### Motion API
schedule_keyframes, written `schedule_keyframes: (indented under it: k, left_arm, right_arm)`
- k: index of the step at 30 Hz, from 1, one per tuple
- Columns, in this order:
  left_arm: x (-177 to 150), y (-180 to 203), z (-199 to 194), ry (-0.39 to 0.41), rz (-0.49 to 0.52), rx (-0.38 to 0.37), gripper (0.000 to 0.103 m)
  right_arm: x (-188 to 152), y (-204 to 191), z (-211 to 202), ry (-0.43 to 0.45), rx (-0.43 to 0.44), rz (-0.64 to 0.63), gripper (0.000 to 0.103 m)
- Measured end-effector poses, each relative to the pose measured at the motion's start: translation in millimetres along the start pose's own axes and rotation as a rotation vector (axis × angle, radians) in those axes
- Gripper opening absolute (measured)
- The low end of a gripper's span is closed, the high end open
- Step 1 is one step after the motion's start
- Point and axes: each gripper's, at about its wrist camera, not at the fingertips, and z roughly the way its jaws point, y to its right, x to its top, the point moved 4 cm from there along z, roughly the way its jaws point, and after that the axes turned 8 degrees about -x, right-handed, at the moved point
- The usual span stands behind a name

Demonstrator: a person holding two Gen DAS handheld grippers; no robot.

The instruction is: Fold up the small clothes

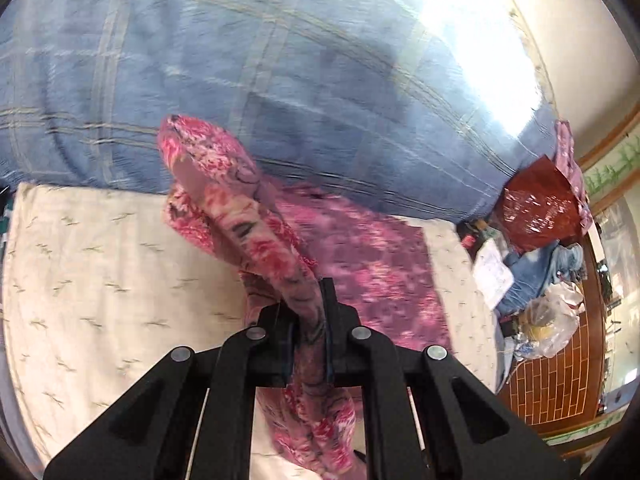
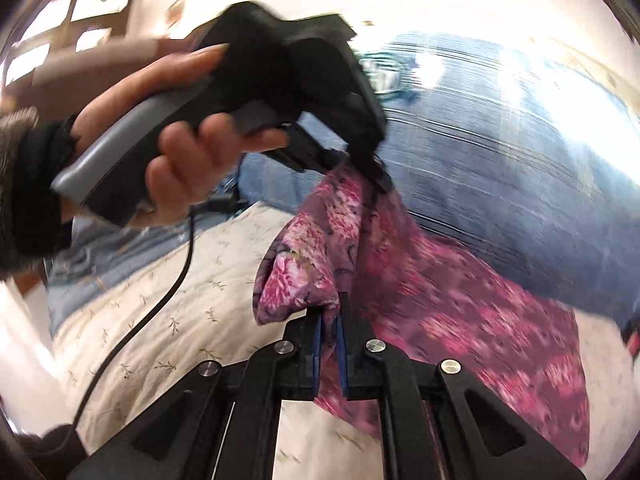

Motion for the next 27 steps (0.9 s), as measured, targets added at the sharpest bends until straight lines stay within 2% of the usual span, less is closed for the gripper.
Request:
schedule_keyframes:
  k: [4, 8, 14, 19, 22, 24, 27]
  left_arm:
    - [-0.9, 49.8, 20.1, 0.009, 0.035, -0.005, 0.007]
    - [-1.9, 83.0, 50.2, 0.001, 0.051, 0.003, 0.004]
    - [-10.3, 116.4, 120.6, -0.074, 0.079, 0.033, 0.003]
    - [-27.0, 131.2, 188.4, -0.167, 0.094, 0.06, 0.004]
    - [-41.8, 131.0, 223.7, -0.226, 0.116, 0.106, 0.004]
    - [-47.2, 125.8, 233.4, -0.237, 0.109, 0.122, 0.004]
    - [-45.3, 124.3, 220.9, -0.223, 0.087, 0.095, 0.004]
  right_arm:
    - [-11.3, 49.3, -22.4, -0.006, -0.005, 0.148, 0.005]
    - [-28.6, 101.1, -31.9, -0.023, -0.013, 0.281, 0.005]
    - [-64.6, 156.8, -37.5, -0.055, -0.011, 0.437, 0.004]
    - [-101.5, 194.0, -36.3, -0.095, 0.011, 0.561, 0.004]
    - [-122.0, 210.3, -29.2, -0.14, 0.029, 0.64, 0.004]
    - [-134.5, 215.7, -24.3, -0.167, 0.032, 0.675, 0.004]
    - [-138.3, 218.0, -22.3, -0.183, 0.071, 0.717, 0.008]
